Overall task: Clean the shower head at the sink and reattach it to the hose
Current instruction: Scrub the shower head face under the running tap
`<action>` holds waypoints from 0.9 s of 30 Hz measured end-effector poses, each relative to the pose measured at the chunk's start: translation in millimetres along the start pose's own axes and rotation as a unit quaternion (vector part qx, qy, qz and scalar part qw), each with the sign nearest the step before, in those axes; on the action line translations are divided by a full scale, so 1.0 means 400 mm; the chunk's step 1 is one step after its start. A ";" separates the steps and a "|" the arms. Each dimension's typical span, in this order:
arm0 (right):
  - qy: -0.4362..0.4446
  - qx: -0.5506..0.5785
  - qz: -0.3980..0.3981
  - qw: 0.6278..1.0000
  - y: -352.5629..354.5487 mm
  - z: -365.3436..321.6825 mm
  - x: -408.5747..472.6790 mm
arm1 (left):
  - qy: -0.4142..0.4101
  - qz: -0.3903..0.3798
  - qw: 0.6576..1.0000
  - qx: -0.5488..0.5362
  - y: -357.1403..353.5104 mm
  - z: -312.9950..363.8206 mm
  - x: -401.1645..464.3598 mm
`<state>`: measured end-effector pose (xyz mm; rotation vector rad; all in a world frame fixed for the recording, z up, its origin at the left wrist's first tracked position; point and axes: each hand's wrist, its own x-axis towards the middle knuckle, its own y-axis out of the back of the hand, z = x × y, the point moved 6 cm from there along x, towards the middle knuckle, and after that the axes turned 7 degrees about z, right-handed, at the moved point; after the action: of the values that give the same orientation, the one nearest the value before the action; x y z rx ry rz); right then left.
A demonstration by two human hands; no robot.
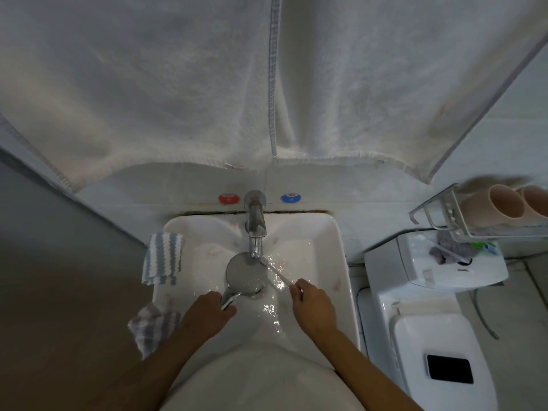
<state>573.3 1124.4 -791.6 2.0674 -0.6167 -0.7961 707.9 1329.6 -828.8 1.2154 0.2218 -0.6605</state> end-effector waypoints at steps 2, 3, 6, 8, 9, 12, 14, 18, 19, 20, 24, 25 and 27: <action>0.008 -0.010 0.003 1.000 0.002 0.000 0.002 | 0.000 -0.003 1.000 0.001 -0.002 0.001 -0.003; 0.016 -0.009 -0.006 1.000 0.000 -0.006 -0.002 | 0.001 -0.003 1.000 0.001 -0.002 0.001 -0.004; 0.015 -0.013 -0.013 1.000 -0.002 -0.011 -0.009 | 0.001 -0.005 1.000 0.002 -0.002 0.005 -0.007; -0.002 -0.016 0.003 1.000 0.008 0.000 0.000 | -0.001 -0.010 1.000 0.007 0.000 0.010 -0.010; -0.006 -0.012 0.005 1.000 0.009 0.004 0.002 | 0.001 -0.011 1.000 0.005 0.001 0.012 -0.012; 0.007 0.008 -0.020 1.000 -0.003 -0.006 -0.009 | 0.018 -0.010 1.000 -0.014 0.006 0.008 -0.012; 0.010 0.009 -0.019 1.000 -0.004 -0.009 -0.013 | 0.039 -0.014 0.998 -0.044 0.007 0.003 -0.014; -0.001 -0.006 0.009 1.000 0.011 -0.003 0.002 | 0.083 -0.023 0.989 -0.121 0.002 -0.002 -0.019; 0.005 -0.006 0.007 1.000 0.012 -0.008 0.002 | 0.093 -0.021 0.986 -0.134 0.004 -0.002 -0.019; 0.011 -0.002 0.003 1.000 0.011 -0.012 0.000 | 0.101 -0.022 0.984 -0.146 0.006 -0.001 -0.019; 0.023 0.002 -0.002 1.000 0.007 -0.014 -0.004 | 0.115 -0.023 0.978 -0.173 0.013 0.005 -0.022; 0.025 0.004 0.000 1.000 0.007 -0.013 -0.004 | 0.117 -0.023 0.977 -0.175 0.014 0.005 -0.022; 0.022 0.012 0.008 1.000 0.007 -0.013 0.001 | 0.113 -0.030 0.978 -0.172 0.014 0.007 -0.023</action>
<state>576.8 1125.1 -787.0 2.0929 -0.6214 -0.7350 703.3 1331.2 -818.9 0.9509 0.5429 -0.5092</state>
